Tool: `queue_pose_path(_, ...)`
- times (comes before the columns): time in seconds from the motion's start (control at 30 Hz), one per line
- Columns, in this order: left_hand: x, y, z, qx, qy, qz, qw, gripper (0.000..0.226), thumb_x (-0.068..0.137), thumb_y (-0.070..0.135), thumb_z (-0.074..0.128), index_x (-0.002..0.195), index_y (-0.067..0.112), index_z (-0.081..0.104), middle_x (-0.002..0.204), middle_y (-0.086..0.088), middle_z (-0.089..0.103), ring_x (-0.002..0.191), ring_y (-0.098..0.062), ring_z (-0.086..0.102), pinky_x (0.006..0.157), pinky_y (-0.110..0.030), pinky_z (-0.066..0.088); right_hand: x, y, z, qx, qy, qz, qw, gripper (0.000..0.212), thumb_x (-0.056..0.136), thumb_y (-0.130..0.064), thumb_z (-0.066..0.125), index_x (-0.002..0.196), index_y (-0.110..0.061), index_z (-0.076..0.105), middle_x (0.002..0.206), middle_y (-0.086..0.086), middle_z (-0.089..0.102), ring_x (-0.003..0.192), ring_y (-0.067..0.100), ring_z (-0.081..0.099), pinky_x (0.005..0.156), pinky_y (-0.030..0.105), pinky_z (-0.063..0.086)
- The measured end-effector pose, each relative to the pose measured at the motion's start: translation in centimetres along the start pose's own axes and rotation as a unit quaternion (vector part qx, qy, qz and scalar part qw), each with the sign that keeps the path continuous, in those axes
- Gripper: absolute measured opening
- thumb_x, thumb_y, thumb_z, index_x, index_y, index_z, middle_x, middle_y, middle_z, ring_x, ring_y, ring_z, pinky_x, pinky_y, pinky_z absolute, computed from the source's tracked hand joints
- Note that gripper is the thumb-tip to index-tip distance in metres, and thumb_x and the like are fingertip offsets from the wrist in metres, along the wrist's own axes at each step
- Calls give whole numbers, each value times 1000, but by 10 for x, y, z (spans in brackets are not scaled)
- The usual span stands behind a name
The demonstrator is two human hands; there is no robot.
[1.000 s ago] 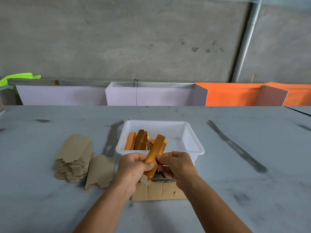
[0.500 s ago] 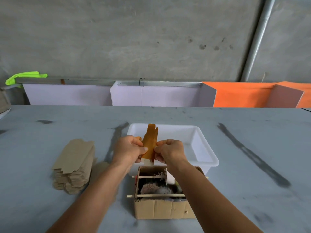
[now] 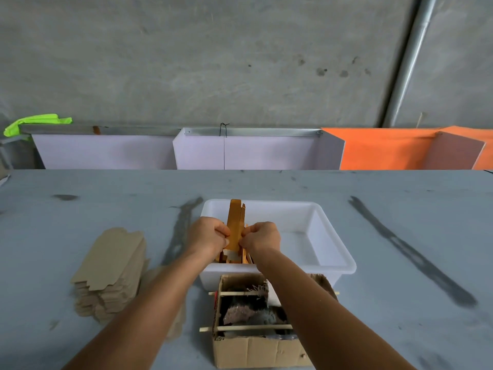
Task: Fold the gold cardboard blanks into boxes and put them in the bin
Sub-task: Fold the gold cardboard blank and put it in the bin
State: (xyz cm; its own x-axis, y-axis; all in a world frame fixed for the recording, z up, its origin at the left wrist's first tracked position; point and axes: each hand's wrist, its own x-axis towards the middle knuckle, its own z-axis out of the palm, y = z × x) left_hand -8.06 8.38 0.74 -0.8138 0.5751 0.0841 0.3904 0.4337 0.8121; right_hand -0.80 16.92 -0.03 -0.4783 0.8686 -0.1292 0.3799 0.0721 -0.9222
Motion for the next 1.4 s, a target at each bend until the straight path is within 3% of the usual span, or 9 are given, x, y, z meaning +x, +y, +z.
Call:
queue_pose_path(0.1,5,-9,5,46,-6,16,999,24,85,-5,60,95,11,73,88,3,64,86,-15,62,66,-17,50,2,4,6,-22,-6,-6,1000,15,89,-5,59,76,-9,65,78,6,65,62,14,59,65,27,57)
queue_pose_path(0.27,6,-17,13,82,2,38,996,21,83,-6,62,91,10,73,90,-4,68,86,-19,63,79,-32,55,4,9,9,-46,-24,-27,998,10,87,-3,62,84,-8,70,84,7,69,62,10,58,59,20,52)
queue_pose_path(0.37,2,-18,16,131,4,67,989,22,83,-7,58,75,12,65,88,-15,68,86,-29,65,76,-41,56,3,10,9,-70,-44,-47,995,8,84,-5,65,82,-11,71,77,1,65,61,8,58,63,22,53)
queue_pose_path(0.43,1,-20,18,153,7,72,986,24,83,-8,57,73,13,60,85,-17,66,85,-30,65,74,-41,55,2,11,10,-96,-52,-63,992,10,84,-5,64,83,-11,72,78,2,67,67,13,63,67,25,56)
queue_pose_path(0.57,0,-22,18,177,14,75,981,16,84,-5,58,81,4,71,85,-13,68,78,-25,64,69,-37,55,-1,11,14,-148,-72,-92,982,12,84,-2,61,84,-6,72,83,9,71,80,24,69,73,34,59)
queue_pose_path(0.73,-2,-21,21,195,20,79,977,12,87,1,60,85,9,69,84,-6,65,74,-19,61,68,-31,55,0,13,17,-184,-75,-106,974,10,84,-1,61,85,-5,71,80,8,67,69,17,62,73,30,59)
queue_pose_path(0.87,-3,-21,22,197,22,68,978,16,88,5,60,74,13,61,66,3,53,61,-12,52,59,-26,49,1,14,19,-194,-73,-106,973,11,85,-1,61,87,-5,71,84,7,69,73,17,64,73,27,58)
queue_pose_path(1.23,-4,-24,23,199,26,72,977,10,87,4,62,82,11,68,82,-3,62,74,-17,60,69,-28,55,-1,18,17,-207,-86,-133,965,13,86,-5,64,95,-8,72,91,7,70,83,18,67,73,23,56)
queue_pose_path(1.4,-1,-21,21,218,7,62,974,17,86,-3,56,80,10,66,83,-5,62,75,-19,60,69,-28,55,0,16,19,-226,-71,-128,963,10,88,-7,60,90,-8,70,88,7,69,74,16,64,69,26,56)
